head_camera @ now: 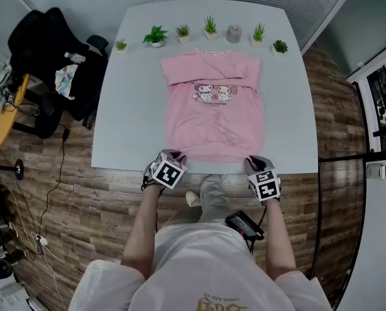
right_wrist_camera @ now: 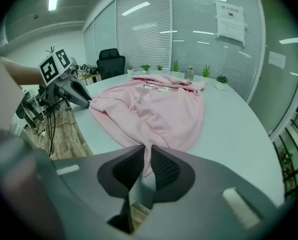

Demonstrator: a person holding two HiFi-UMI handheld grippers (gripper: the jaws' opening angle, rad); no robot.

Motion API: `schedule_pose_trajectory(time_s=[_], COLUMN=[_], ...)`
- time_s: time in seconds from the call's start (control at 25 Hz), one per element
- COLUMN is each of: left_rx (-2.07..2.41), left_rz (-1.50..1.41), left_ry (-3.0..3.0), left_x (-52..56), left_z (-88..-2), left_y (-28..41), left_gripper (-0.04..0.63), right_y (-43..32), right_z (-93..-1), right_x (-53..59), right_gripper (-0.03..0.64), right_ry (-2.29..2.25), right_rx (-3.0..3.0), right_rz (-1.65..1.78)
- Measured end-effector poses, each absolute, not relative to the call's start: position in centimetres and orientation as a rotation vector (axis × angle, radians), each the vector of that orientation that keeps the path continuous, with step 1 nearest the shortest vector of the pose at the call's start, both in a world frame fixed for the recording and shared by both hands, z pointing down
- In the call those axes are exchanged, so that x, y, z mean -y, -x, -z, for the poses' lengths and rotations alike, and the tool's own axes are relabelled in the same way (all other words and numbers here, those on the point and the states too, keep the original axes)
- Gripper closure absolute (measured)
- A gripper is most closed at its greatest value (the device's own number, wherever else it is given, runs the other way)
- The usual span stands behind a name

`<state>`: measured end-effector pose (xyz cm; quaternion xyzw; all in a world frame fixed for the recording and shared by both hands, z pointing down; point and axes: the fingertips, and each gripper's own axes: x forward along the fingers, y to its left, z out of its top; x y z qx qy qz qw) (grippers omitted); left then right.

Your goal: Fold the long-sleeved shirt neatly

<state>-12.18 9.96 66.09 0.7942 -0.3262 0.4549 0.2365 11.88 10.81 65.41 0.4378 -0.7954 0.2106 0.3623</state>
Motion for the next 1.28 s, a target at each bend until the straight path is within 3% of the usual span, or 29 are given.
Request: schedule_pose_trajectory(time_s=[0.72,1.28], left_rx=[0.907,0.938], left_rz=[-1.050,-0.877], left_ry=[-2.114,-2.231], left_x=[-9.8,-9.0], left_z=[-60.8,-53.7], left_y=[12.9,13.3], left_gripper=[0.557,0.557], right_y=[-11.4,-11.1], right_z=[-59.4,-51.3], right_x=[-9.9,-8.8], right_gripper=[0.572,0.572], right_ry=[-1.298,-1.395], right_rx=[2.246,2.409], right_rz=[-0.782,-0.699])
